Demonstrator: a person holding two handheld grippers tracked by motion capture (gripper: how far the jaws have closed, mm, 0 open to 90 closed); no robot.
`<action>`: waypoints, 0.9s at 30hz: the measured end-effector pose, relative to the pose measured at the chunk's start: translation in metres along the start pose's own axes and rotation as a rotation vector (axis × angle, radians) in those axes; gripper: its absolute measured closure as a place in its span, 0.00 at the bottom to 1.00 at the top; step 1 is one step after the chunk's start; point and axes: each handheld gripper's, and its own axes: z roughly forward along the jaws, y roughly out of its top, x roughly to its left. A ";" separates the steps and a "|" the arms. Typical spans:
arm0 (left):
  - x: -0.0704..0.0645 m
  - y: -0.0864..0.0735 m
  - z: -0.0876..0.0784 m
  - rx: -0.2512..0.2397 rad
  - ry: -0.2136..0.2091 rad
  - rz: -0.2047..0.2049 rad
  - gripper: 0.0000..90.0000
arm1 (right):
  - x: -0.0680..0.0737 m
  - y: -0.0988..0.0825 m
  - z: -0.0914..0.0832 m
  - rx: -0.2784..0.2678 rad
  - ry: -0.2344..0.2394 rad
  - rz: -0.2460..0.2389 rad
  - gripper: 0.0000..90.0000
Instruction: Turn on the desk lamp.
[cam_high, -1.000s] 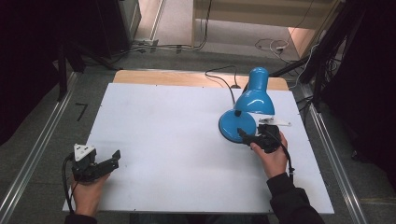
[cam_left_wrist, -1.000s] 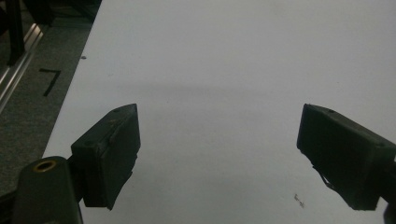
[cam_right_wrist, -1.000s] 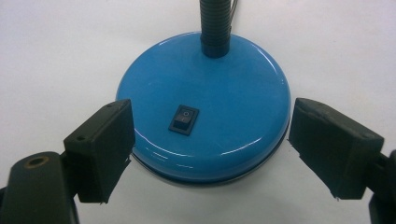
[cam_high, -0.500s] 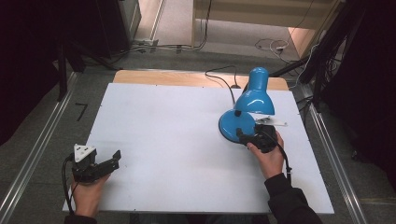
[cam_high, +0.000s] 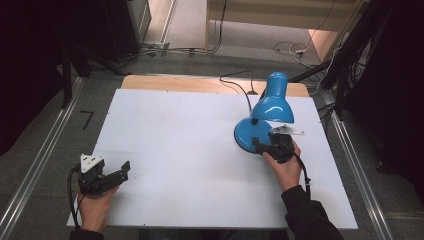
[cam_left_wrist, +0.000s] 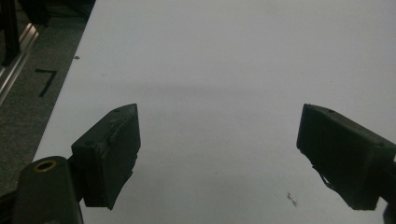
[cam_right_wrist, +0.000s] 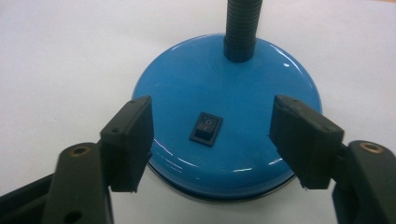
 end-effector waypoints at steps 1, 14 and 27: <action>0.000 0.000 -0.001 -0.003 -0.002 -0.004 0.16 | 0.000 0.000 0.001 0.000 0.001 0.010 0.34; 0.004 -0.001 0.003 0.015 -0.028 -0.040 0.16 | -0.005 0.001 0.007 -0.054 0.030 0.016 0.77; -0.002 -0.001 -0.002 -0.006 -0.022 -0.004 0.16 | -0.004 -0.001 0.012 -0.056 0.021 -0.013 0.97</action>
